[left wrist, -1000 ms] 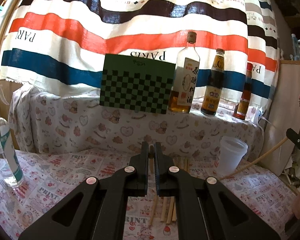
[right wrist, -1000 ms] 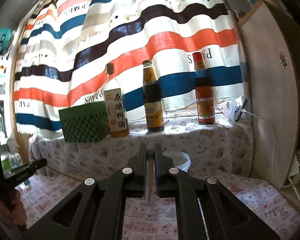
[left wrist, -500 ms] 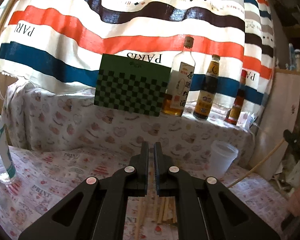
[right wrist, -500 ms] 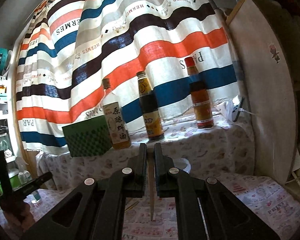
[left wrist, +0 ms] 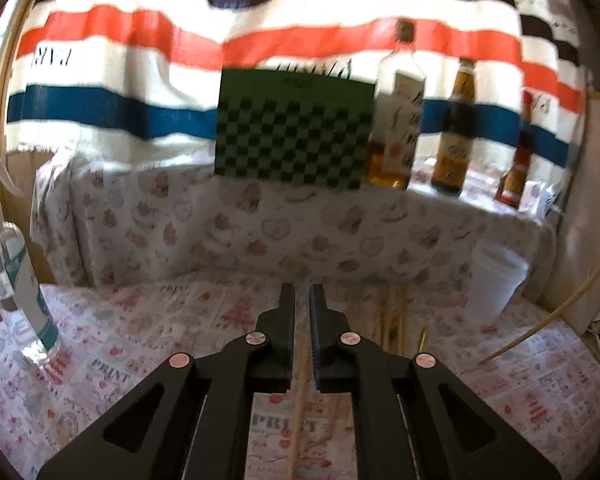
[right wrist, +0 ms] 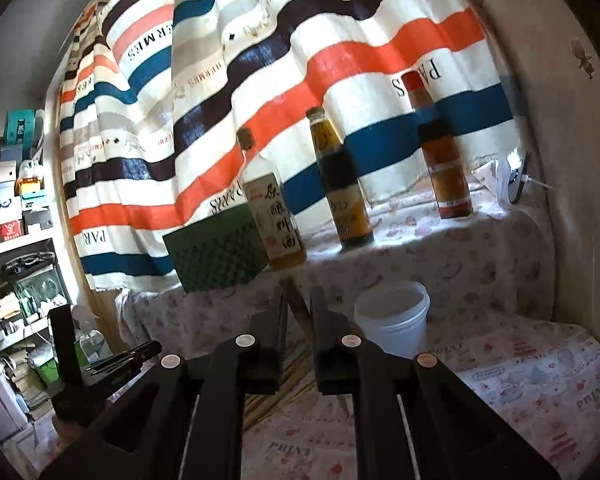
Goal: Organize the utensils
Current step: 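Raise both held chopsticks upright and carry them toward the white cup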
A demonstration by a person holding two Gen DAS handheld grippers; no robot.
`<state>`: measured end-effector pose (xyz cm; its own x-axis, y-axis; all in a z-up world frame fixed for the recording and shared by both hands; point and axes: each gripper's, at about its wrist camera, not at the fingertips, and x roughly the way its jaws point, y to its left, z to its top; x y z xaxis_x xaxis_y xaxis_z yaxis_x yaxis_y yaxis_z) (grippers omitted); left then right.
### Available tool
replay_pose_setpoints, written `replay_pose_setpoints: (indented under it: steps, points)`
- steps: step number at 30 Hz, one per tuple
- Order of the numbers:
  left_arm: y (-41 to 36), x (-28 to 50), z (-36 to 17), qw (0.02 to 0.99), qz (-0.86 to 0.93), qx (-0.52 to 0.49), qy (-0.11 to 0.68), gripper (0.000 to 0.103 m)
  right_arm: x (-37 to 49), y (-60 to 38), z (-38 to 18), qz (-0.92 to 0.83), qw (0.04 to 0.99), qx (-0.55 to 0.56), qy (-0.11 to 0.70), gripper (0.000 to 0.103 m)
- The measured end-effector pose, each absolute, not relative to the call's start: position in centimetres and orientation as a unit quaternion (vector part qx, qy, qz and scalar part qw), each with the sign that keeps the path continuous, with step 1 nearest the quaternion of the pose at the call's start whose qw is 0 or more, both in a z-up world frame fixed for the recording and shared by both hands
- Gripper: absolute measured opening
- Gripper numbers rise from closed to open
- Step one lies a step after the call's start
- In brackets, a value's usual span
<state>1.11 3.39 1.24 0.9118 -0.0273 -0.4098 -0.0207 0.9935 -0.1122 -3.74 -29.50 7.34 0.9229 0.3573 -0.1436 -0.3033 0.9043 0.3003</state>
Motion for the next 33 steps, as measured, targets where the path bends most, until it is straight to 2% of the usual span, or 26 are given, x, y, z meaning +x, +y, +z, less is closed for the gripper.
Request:
replay_pose_setpoints:
  steps: [2,3,4,8,11,13,20,26,29,32,33]
  points:
    - [3.6,2.3,0.5,0.966,-0.021,-0.058,0.251,0.032,-3.1,-29.3,7.0,0.169,0.969,0.136,0.117,0.01]
    - [3.5,2.9,0.0,0.96,-0.026,-0.056,0.272,0.05,-2.7,-29.1,6.8,0.173,0.967,0.136,0.128,0.01]
    - [3.4,3.4,-0.6,0.955,-0.018,-0.052,0.29,0.05,-2.5,-28.9,6.6,0.172,0.967,0.134,0.133,0.011]
    - [2.4,5.4,-3.2,0.93,0.017,-0.01,0.367,0.049,-2.1,-28.2,6.0,0.168,0.968,0.118,0.147,0.011]
    - [2.4,5.8,-4.2,0.919,0.005,-0.019,0.394,0.048,-2.3,-27.8,5.9,0.162,0.971,0.106,0.143,0.012]
    - [2.3,6.0,-4.7,0.911,-0.006,-0.023,0.412,0.039,-2.3,-27.7,5.9,0.163,0.97,0.107,0.143,0.012]
    - [1.2,7.1,-4.8,0.907,-0.043,-0.021,0.419,0.036,-2.1,-28.0,6.0,0.155,0.971,0.112,0.141,0.012]
    - [-1.5,12.3,-4.3,0.89,0.013,0.038,0.453,0.034,-0.5,-28.8,5.2,0.143,0.967,0.129,0.169,0.011]
    - [-2.3,15.2,-4.8,0.872,0.011,0.045,0.487,0.032,0.0,-27.7,4.4,0.138,0.968,0.105,0.18,0.011]
    - [-2.4,17.4,-5.4,0.864,0.031,0.046,0.501,0.025,0.0,-27.6,4.3,0.142,0.968,0.103,0.181,0.011]
    - [-2.5,17.8,-5.3,0.863,0.033,0.045,0.502,0.018,0.0,-27.6,4.4,0.144,0.967,0.104,0.182,0.01]
